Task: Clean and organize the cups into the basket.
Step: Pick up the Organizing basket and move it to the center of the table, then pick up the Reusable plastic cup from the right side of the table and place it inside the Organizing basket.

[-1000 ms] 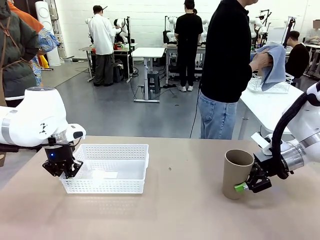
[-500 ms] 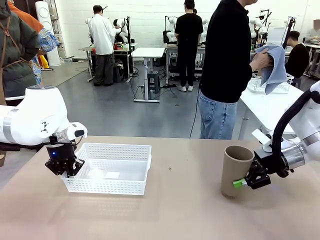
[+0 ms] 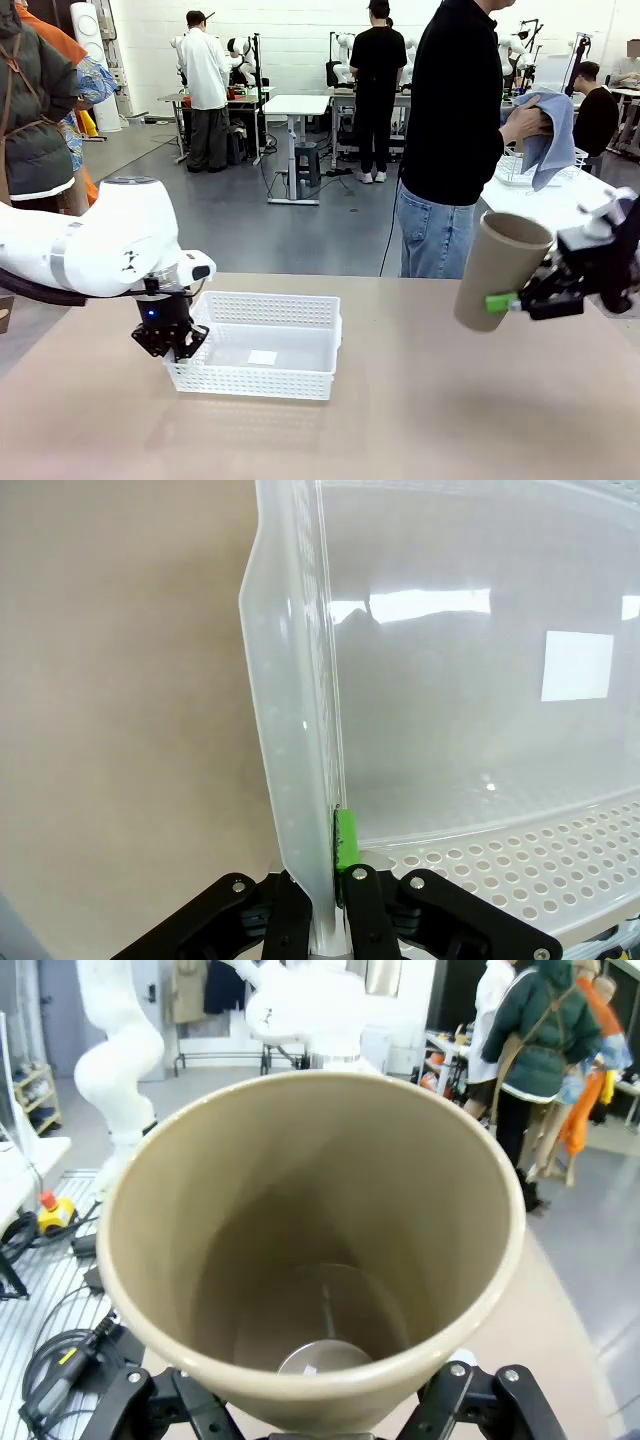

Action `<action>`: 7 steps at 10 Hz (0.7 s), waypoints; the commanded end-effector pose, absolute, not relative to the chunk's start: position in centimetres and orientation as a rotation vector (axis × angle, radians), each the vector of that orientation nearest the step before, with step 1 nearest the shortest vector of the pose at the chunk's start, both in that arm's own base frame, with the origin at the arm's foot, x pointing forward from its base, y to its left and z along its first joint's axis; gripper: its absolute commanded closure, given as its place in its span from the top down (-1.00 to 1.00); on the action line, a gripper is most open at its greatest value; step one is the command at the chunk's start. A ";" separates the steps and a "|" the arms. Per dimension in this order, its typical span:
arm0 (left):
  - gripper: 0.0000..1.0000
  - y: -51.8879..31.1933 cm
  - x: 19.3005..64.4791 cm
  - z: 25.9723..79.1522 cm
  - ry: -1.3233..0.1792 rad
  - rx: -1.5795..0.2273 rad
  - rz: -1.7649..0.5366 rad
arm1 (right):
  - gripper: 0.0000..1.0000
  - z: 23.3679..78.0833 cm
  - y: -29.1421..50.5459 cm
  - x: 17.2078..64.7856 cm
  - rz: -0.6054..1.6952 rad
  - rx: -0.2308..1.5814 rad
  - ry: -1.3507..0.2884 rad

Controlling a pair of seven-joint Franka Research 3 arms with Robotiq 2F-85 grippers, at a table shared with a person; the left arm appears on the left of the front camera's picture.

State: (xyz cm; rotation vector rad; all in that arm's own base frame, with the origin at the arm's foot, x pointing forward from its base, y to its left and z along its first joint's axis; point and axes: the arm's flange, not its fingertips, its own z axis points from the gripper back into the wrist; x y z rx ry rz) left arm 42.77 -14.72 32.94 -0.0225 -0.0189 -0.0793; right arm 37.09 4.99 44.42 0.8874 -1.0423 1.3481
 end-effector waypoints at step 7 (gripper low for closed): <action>-1.00 -26.1 41.9 32.0 -0.031 0.055 -0.098 | -1.00 50.1 2.6 35.3 1.243 0.804 -1.067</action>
